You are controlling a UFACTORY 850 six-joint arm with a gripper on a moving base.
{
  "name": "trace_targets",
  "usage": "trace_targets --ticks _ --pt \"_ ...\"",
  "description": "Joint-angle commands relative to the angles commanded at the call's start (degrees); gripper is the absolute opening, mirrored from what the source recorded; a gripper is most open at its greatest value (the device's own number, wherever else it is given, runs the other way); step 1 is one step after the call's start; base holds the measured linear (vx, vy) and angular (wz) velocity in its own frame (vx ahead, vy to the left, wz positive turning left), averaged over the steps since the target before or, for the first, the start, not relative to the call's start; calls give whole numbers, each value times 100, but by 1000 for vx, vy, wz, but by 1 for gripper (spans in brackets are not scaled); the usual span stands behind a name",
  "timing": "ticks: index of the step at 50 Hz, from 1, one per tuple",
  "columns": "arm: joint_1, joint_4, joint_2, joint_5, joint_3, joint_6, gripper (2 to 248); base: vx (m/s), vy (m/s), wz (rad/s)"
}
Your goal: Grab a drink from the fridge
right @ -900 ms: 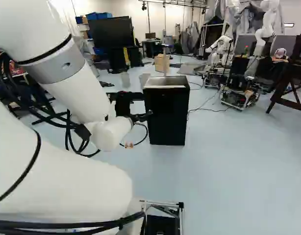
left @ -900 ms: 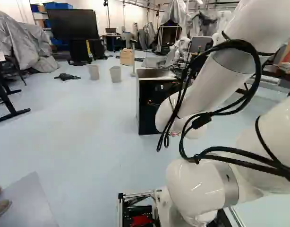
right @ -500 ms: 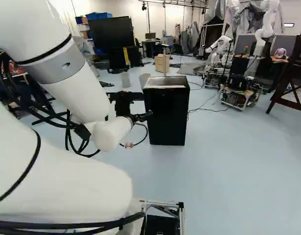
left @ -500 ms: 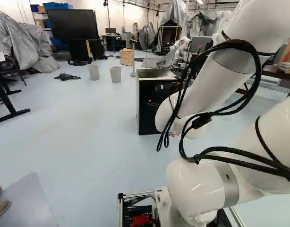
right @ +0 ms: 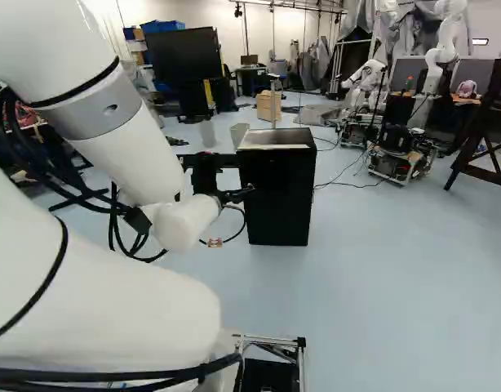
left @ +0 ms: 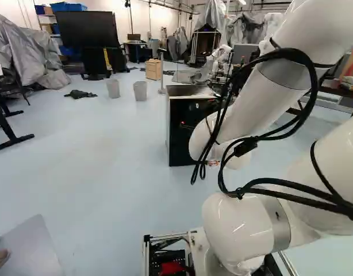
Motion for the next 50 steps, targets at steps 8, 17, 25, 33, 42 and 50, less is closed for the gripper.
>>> trace_targets --ticks 8,17,25,33,42,50 --pt "0 0 0 0 0 0 247 138 43 -19" --pt "0 0 0 0 0 0 247 148 48 -24" --pt "0 0 0 0 0 0 247 157 50 -25" --pt "0 0 0 0 0 0 247 152 59 -34" --pt "0 0 0 0 0 0 247 143 80 -34" --pt "0 0 0 0 0 0 247 140 97 -31"
